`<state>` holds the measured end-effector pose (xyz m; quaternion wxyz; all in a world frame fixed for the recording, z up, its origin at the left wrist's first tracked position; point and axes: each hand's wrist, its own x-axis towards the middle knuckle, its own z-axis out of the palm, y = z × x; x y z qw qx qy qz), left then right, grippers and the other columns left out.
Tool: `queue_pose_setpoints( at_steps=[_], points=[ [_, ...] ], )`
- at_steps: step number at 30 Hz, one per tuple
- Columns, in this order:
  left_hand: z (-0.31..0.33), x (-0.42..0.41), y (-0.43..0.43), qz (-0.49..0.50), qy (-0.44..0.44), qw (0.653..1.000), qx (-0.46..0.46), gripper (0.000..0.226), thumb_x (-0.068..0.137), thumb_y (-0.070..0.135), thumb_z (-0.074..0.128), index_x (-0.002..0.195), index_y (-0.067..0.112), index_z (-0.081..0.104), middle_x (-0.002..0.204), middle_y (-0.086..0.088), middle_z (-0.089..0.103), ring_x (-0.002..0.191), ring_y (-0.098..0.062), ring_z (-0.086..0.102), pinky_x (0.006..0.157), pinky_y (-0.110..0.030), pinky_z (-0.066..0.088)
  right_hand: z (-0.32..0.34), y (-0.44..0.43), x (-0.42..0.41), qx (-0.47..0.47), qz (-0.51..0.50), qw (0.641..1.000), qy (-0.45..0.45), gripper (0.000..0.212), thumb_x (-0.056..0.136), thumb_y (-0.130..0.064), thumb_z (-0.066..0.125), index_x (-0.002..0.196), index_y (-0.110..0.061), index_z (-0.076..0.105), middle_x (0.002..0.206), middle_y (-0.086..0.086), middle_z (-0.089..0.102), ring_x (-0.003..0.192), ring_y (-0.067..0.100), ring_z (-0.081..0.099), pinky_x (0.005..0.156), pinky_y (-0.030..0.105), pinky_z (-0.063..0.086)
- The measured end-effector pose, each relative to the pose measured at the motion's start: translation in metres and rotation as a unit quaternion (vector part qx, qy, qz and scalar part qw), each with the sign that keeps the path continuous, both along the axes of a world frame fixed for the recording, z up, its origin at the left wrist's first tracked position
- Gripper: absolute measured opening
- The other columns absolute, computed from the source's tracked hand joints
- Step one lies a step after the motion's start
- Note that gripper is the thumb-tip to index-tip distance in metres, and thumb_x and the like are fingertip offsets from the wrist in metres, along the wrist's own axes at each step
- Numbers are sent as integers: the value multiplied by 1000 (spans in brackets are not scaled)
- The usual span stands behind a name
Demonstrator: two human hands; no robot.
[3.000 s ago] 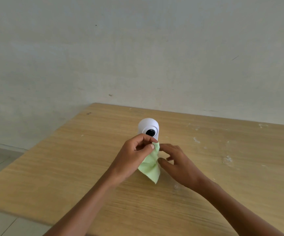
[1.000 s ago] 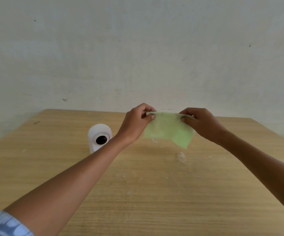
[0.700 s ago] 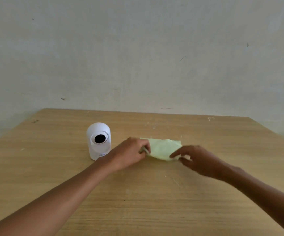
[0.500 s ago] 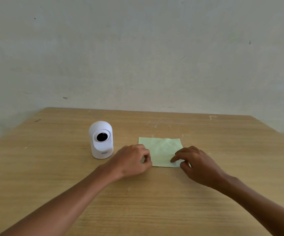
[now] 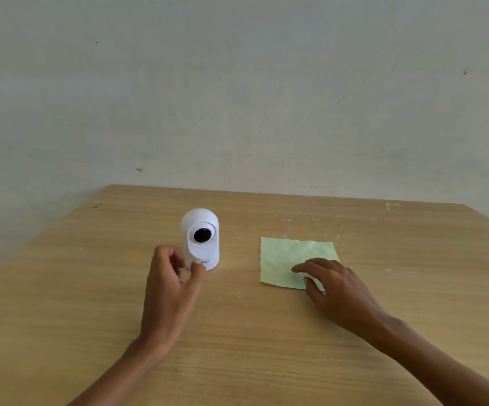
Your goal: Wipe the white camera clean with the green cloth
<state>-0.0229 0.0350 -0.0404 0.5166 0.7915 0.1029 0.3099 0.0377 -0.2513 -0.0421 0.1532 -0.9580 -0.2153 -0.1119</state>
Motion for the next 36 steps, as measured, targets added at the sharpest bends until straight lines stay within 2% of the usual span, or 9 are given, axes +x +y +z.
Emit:
queue_pose_setpoints(
  at_steps=[4, 7, 9, 11, 16, 21, 28, 32, 36],
  points=[
    [-12, 13, 17, 14, 78, 996, 31, 85, 72, 23, 87, 135, 18, 30, 136, -7, 37, 122, -24, 46, 98, -38, 46, -1, 15, 1, -52, -36, 998, 14, 35, 101, -44, 43, 135, -45, 52, 145, -14, 51, 133, 15, 46, 105, 34, 37],
    [-12, 26, 18, -32, 104, 993, 37, 113, 68, 29, 90, 152, 26, 14, 139, -3, 44, 123, -23, 52, 97, -36, 49, 1, 21, 0, -59, -48, 997, 16, 34, 101, -47, 42, 133, -46, 52, 143, -16, 53, 130, 15, 48, 103, 34, 39],
    [-12, 34, 17, -52, 97, 993, 34, 102, 71, 24, 88, 151, 25, 24, 128, 2, 57, 109, -18, 63, 80, -22, 51, 2, 22, 0, -63, -51, 996, 24, 34, 101, -48, 42, 133, -46, 52, 143, -15, 53, 129, 15, 48, 103, 34, 39],
    [-13, 41, 17, -43, 87, 995, 31, 86, 74, 21, 86, 145, 25, 37, 123, 2, 65, 104, -16, 67, 73, -19, 50, 3, 23, 0, -62, -52, 996, 27, 34, 100, -48, 42, 132, -46, 52, 143, -15, 53, 129, 16, 48, 103, 35, 40],
    [-14, 51, 13, -30, 83, 995, 37, 78, 71, 27, 86, 136, 26, 42, 120, 2, 67, 104, -18, 67, 81, -37, 58, 2, 24, 1, -53, -54, 997, 29, 32, 100, -47, 44, 131, -45, 54, 142, -13, 54, 129, 16, 49, 104, 36, 40],
    [-11, 56, 1, 1, 66, 996, 56, 78, 68, 30, 88, 132, 21, 43, 124, 1, 65, 110, -24, 64, 84, -45, 58, 4, 26, 1, -56, -58, 996, 37, 33, 101, -47, 43, 132, -45, 53, 144, -13, 53, 130, 17, 47, 104, 36, 40],
    [-11, 57, -2, 7, 73, 995, 61, 86, 68, 31, 88, 139, 17, 42, 124, -2, 65, 112, -27, 64, 83, -45, 57, 6, 27, -3, -53, -52, 997, 34, 33, 101, -45, 43, 133, -44, 53, 142, -14, 54, 128, 16, 48, 102, 35, 40],
    [-5, 50, -1, -7, 97, 993, 69, 96, 73, 44, 82, 150, 19, 32, 139, -3, 56, 126, -28, 55, 92, -49, 54, 14, 24, -5, -39, -52, 998, 14, 32, 100, -41, 48, 132, -42, 55, 140, -14, 56, 127, 15, 50, 101, 34, 42],
    [30, 42, 0, 16, 62, 993, 100, 77, 87, 51, 66, 151, 24, 32, 144, -1, 51, 131, -23, 47, 90, -38, 46, 39, 23, 2, -19, -52, 998, -21, 32, 100, -39, 49, 131, -39, 57, 140, -13, 57, 127, 17, 52, 101, 34, 43]
  ],
)
